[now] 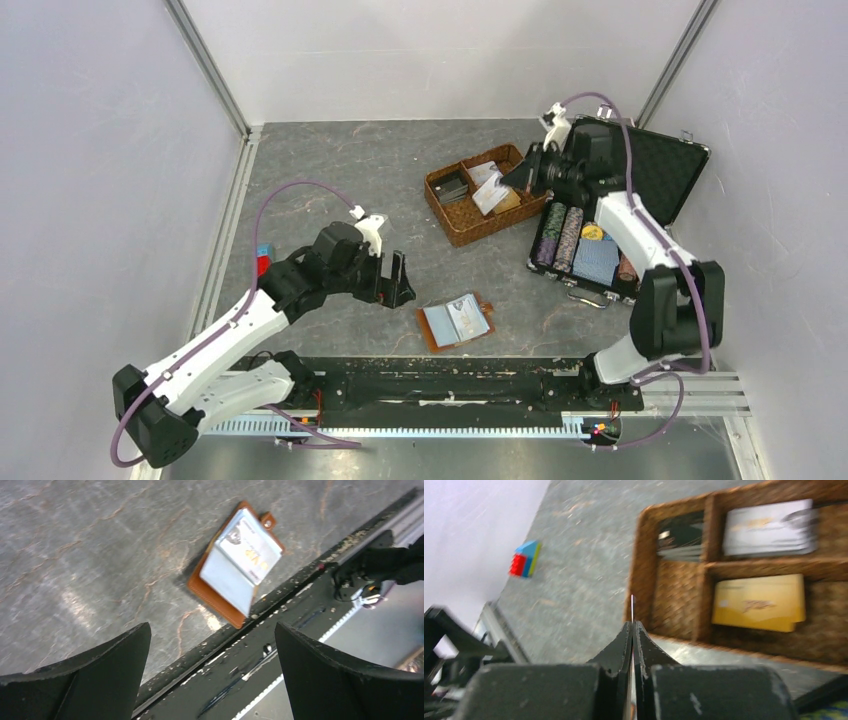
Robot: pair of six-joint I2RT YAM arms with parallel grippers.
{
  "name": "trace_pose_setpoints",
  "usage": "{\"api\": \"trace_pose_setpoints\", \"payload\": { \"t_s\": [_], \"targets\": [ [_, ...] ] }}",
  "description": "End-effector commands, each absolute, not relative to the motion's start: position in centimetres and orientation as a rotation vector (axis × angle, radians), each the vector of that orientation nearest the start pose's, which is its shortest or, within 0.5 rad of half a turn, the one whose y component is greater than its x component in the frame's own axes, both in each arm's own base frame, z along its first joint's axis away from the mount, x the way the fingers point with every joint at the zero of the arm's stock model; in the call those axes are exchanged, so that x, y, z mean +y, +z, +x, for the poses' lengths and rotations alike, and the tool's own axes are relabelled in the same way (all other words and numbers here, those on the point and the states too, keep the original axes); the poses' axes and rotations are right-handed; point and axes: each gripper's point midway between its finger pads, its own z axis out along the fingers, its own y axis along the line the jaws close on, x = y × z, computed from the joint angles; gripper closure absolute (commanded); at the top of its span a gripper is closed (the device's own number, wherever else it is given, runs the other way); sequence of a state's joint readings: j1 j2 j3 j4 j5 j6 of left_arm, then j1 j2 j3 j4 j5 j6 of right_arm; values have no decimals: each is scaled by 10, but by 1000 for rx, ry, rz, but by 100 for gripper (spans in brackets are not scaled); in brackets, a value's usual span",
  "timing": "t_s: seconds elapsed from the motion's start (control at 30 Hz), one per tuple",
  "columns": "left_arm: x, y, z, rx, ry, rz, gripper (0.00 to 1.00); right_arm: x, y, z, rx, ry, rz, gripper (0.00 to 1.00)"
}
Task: Take the credit cards out of the card holder
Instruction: Place the credit card in the storage box.
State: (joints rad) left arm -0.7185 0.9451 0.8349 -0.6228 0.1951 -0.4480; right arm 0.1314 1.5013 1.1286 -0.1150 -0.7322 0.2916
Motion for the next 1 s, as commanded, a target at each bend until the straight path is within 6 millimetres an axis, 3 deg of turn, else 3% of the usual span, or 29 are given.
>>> {"api": "trace_pose_setpoints", "payload": {
  "t_s": [0.0, 0.2, 0.43, 0.57, 0.97],
  "targets": [
    [-194, 174, 177, 2359, -632, 474, 0, 148, 231, 448, 2010, 826, -253, 100],
    [-194, 177, 173, 2334, -660, 454, 0, 148, 233, 509, 1997, 834, -205, 100],
    [-194, 190, 170, 2273, -704, 451, 0, 147, 222, 554, 1985, 815, -171, 100],
    [-195, 189, 171, 2274, -708, 459, 0, 148, 210, 563, 1999, 817, -157, 100],
    [-198, 186, 170, 2286, -716, 466, 0, 157, 165, 562, 2062, 890, -136, 100]
  ]
}}
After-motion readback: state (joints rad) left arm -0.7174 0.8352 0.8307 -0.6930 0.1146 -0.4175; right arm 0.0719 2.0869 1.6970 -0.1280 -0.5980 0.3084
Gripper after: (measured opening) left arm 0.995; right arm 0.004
